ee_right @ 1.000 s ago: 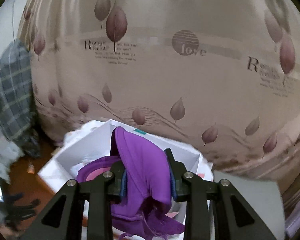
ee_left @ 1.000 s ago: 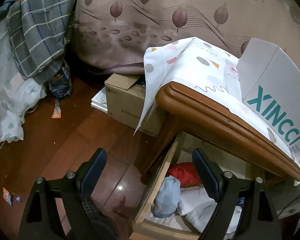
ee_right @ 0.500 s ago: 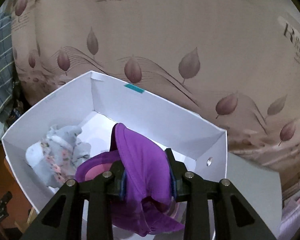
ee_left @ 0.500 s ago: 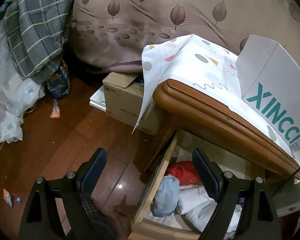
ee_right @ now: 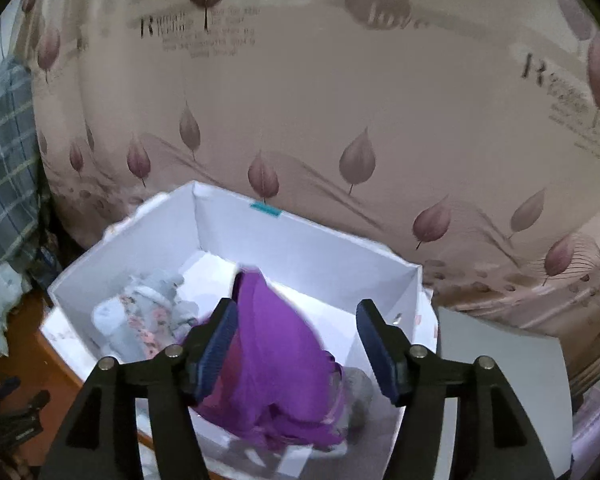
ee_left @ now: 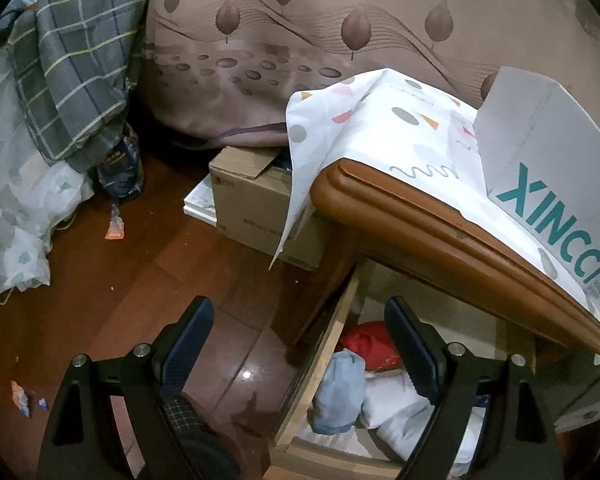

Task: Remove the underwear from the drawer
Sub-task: 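Move the right gripper back to the drawer above the white garment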

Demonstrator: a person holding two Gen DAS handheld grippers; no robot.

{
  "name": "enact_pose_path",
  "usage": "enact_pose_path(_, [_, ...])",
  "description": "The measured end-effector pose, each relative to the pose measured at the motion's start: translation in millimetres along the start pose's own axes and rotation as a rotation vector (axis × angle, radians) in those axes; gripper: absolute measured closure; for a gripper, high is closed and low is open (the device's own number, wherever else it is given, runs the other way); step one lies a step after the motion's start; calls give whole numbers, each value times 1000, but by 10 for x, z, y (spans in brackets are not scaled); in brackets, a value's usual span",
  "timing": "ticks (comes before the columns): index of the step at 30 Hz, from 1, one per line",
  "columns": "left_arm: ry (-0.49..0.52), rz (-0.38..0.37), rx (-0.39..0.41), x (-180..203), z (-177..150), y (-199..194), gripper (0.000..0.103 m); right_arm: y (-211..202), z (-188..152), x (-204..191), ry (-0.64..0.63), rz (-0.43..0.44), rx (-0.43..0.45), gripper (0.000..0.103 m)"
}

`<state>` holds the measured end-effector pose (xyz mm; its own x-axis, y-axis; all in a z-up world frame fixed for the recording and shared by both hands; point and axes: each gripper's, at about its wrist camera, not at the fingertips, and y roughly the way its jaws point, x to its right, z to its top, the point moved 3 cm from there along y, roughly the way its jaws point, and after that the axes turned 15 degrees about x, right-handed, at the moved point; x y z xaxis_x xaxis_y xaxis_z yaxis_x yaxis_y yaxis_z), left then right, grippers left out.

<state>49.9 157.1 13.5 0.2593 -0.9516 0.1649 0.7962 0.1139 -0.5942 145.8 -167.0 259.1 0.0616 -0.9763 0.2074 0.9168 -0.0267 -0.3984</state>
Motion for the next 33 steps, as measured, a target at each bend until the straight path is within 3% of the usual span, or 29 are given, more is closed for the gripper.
enact_pose_path(5, [1,9,-3,-25,5,9,18,-304,198,98,13,7,36,36])
enact_pose_path(10, [-1,-7,-12,-15,13,18,18,-746,72,129,77,101,20,35])
enact_pose_path(13, [14,-1,-4,-8,25,3,18,-999,-245,59,71,161,-33,35])
enact_pose_path(20, [-7,4,-12,-57,16,10,18,-1264,-1270,-110,83,269,-266,35])
enact_pose_path(25, [10,14,-13,-47,12,37,18,-991,-2106,-318,122,286,-475,35])
enact_pose_path(29, [8,7,-15,-29,24,50,18,-685,-2484,-476,187,306,-578,32])
enact_pose_path(33, [26,7,-7,-27,29,34,18,-425,-2694,-575,226,271,-629,25])
